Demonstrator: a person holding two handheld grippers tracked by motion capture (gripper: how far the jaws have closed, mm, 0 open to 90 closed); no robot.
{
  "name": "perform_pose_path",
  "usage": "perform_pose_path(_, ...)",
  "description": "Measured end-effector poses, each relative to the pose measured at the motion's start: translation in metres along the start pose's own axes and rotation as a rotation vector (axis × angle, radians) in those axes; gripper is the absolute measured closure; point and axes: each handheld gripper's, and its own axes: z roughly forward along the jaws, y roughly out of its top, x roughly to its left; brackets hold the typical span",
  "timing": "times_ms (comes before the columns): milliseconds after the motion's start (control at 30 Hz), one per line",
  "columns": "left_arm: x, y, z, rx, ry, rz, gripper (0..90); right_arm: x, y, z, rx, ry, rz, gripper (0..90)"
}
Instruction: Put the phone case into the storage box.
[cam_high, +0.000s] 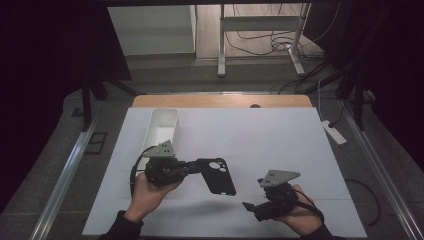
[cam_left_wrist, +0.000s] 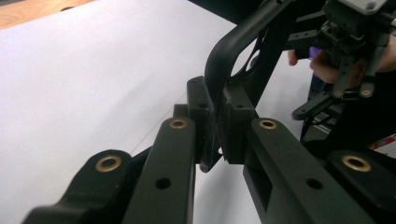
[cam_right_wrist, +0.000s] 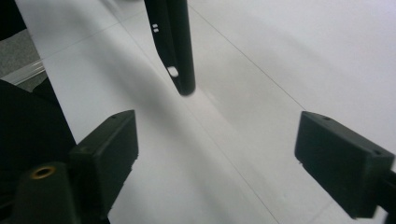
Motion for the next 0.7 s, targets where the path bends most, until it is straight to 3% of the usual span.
perform_pose_path(400, 0.012, 0.003, -0.01, 0.011, 0.027, -0.008, 83.9, -0.01, -0.013, -0.01, 0.013, -0.063, 0.039, 1.5)
perform_pose_path(700, 0.018, 0.007, -0.018, 0.011, 0.039, -0.008, 83.9, -0.016, -0.025, -0.019, 0.011, -0.09, 0.063, 0.0)
